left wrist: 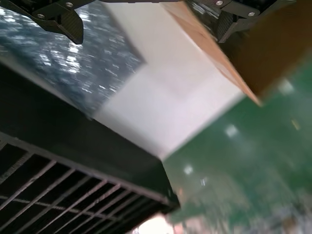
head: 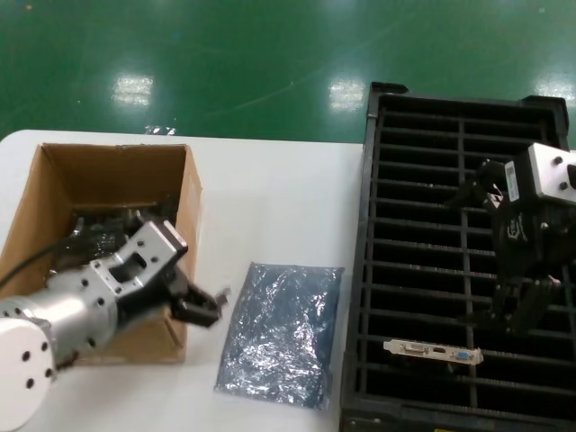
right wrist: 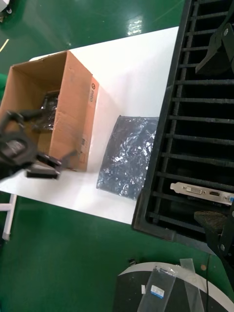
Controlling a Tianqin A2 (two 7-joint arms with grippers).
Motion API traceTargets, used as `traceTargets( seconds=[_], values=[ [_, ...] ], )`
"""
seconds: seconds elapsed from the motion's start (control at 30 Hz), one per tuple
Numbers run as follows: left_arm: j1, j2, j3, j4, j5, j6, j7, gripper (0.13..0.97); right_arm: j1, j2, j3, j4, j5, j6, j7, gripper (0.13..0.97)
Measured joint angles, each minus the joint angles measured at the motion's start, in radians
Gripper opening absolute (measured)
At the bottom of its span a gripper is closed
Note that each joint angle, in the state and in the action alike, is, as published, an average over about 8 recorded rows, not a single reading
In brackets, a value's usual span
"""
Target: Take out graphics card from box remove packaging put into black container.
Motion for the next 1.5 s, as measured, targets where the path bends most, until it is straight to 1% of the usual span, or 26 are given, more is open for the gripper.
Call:
traceTargets(
  seconds=[0.07, 0.13, 0.2, 0.27, 0.33, 0.43, 0.53, 0.67, 1.5],
  values=[
    [0.003, -0.02, 0.005, -0.055, 0.017, -0.024, 0.052, 0.963, 0.0, 0.0, 0.0, 0.0, 0.0, 0.0, 0.0, 0.966],
    [0.007, -0.039, 0.008, -0.116, 0.04, -0.059, 0.114, 0.966, 0.0, 0.0, 0.0, 0.0, 0.0, 0.0, 0.0, 0.966],
    [0.015, -0.054, 0.009, -0.176, 0.067, -0.099, 0.177, 0.966, 0.0, 0.0, 0.0, 0.0, 0.0, 0.0, 0.0, 0.966],
    [0.023, -0.062, 0.008, -0.218, 0.085, -0.133, 0.225, 0.966, -0.004, -0.001, 0.002, 0.0, 0.001, 0.004, -0.001, 0.966],
    [0.03, -0.065, 0.006, -0.239, 0.09, -0.158, 0.254, 0.966, -0.013, -0.004, 0.008, 0.0, 0.003, 0.014, -0.004, 0.966],
    [0.039, -0.063, 0.005, -0.239, 0.07, -0.179, 0.27, 0.966, -0.038, -0.013, 0.023, 0.001, 0.01, 0.04, -0.013, 0.966],
    [0.049, -0.058, 0.005, -0.222, 0.029, -0.199, 0.275, 0.966, -0.078, -0.027, 0.048, 0.003, 0.02, 0.082, -0.028, 0.966],
    [0.067, -0.052, 0.004, -0.204, -0.032, -0.238, 0.296, 0.966, -0.142, -0.05, 0.087, 0.006, 0.037, 0.15, -0.052, 0.966],
    [0.198, -0.004, -0.005, -0.085, -0.454, -0.519, 0.45, 0.966, -0.591, -0.208, 0.363, 0.024, 0.152, 0.624, -0.214, 0.966]
  ],
)
